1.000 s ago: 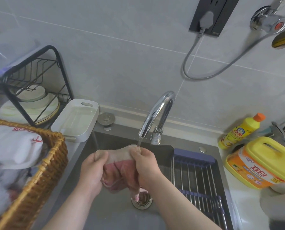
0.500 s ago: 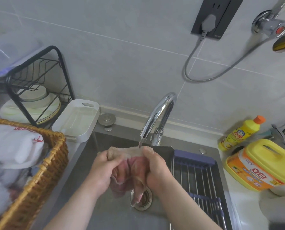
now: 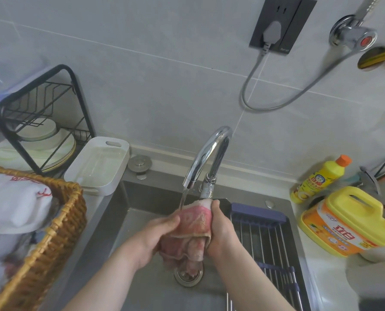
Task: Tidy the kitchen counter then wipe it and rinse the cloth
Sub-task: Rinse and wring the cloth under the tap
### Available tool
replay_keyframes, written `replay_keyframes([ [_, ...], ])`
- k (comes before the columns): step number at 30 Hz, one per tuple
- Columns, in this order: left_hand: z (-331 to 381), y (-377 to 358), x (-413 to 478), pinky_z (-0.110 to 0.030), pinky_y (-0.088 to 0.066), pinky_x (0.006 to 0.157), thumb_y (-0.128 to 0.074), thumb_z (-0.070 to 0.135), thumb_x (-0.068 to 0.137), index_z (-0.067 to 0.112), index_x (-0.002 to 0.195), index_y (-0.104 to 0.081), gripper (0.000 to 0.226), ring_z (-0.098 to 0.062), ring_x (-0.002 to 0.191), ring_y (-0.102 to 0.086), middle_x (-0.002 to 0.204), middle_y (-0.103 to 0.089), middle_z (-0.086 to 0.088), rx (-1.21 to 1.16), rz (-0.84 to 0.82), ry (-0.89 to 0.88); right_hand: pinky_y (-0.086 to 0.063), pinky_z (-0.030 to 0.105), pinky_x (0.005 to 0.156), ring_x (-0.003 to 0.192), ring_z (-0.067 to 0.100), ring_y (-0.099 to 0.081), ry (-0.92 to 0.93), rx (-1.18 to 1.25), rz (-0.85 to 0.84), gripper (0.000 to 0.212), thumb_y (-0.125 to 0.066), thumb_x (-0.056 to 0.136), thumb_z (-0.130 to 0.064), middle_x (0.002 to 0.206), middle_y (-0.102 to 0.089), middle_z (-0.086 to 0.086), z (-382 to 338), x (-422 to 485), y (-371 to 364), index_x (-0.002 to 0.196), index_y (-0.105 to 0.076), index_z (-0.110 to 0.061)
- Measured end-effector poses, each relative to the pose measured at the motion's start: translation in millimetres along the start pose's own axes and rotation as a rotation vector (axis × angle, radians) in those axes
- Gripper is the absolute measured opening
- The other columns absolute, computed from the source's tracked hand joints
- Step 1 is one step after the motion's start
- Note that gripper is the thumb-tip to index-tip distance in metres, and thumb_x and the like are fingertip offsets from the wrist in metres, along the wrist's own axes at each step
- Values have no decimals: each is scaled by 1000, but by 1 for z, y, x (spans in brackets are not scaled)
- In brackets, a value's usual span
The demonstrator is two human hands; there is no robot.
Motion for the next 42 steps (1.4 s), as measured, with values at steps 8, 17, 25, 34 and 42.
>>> replay_keyframes([
  [8, 8, -16, -10, -41, -56, 66, -38, 36, 101, 8, 95, -64, 38, -37, 77, -70, 85, -71, -23, -232, 328, -233, -53, 49, 60, 62, 37, -63, 136, -123, -320, 51, -76, 80, -36, 74, -63, 23, 19, 7, 4, 121, -52, -16],
  [17, 3, 0, -9, -41, -54, 72, -50, 18, 96, 11, 90, -55, 11, -26, 81, -65, 86, -65, -10, -32, 679, -418, -49, 23, 42, 51, 15, -61, 358, -397, -204, 39, -56, 95, -10, 70, -63, 3, 28, 6, 0, 129, -50, -28],
  [25, 3, 5, -15, -36, -50, 59, -65, 4, 84, 11, 87, -57, 11, -22, 66, -62, 77, -66, -9, 65, 531, -448, -59, 41, 74, 90, 27, -70, 339, -558, -8, 62, -78, 71, -50, 109, -68, 4, 34, 14, -18, 123, -55, -25],
  [34, 8, 0, -11, -20, -39, 30, -36, 48, 98, 6, 89, -58, 48, -18, 40, -57, 75, -59, -16, -254, 769, -261, -53, 35, 59, 55, 23, -58, 416, -443, 156, 46, -32, 100, -48, 59, -58, 4, 39, 6, -18, 92, -66, -18],
  [42, 7, 0, -2, -29, -52, 59, -42, 22, 101, 8, 86, -60, 27, -24, 73, -67, 75, -68, -8, -99, 557, -347, -55, 51, 81, 85, 35, -72, 278, -232, -56, 13, -58, 92, -13, 91, -75, 13, 21, 2, -17, 101, -68, -14],
])
Point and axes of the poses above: each hand's wrist, its own x-axis towards the middle knuckle, its own y-axis out of the back of the hand, z = x × y, the point moved 2 cm from there along x, towards the middle knuckle
